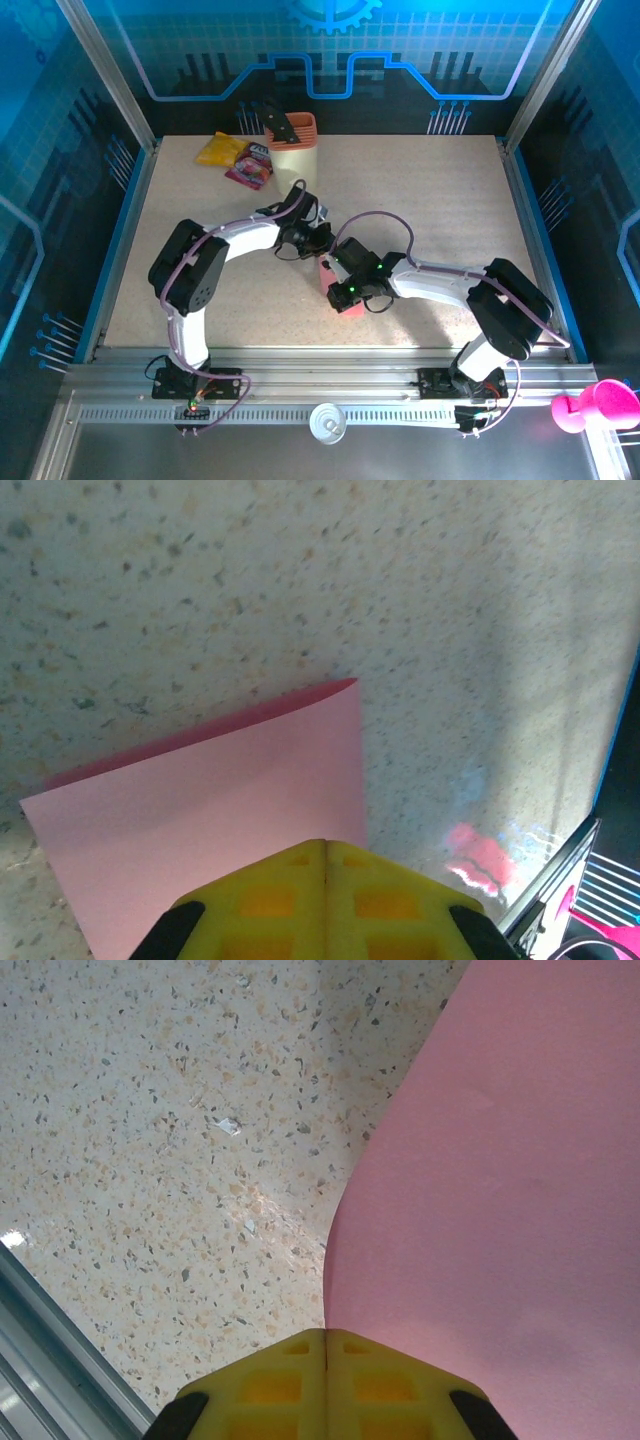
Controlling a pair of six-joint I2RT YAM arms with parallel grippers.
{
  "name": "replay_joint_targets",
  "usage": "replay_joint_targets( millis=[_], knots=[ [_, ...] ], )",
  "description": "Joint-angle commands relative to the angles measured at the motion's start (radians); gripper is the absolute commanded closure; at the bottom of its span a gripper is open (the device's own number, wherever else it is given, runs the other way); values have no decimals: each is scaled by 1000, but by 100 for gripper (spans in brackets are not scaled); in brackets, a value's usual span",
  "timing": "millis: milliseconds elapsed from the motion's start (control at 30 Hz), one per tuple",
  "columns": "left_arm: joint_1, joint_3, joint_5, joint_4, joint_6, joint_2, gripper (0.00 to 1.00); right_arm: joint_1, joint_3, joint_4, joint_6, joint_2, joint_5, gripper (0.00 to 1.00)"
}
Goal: Fold a paper plane with a square sheet of paper (pick it up from the middle)
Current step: Third fold the triangle at the center of the table.
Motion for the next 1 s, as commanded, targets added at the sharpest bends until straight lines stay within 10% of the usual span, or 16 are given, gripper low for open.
replay_joint_targets(
  millis=[0,967],
  knots=[
    [0,25,59,-38,45,32,96,-8,-1,16,8,-5,-21,100],
    [-2,95,-14,-204,250,153,100,-135,48,6,-54,45,-52,100]
  ],
)
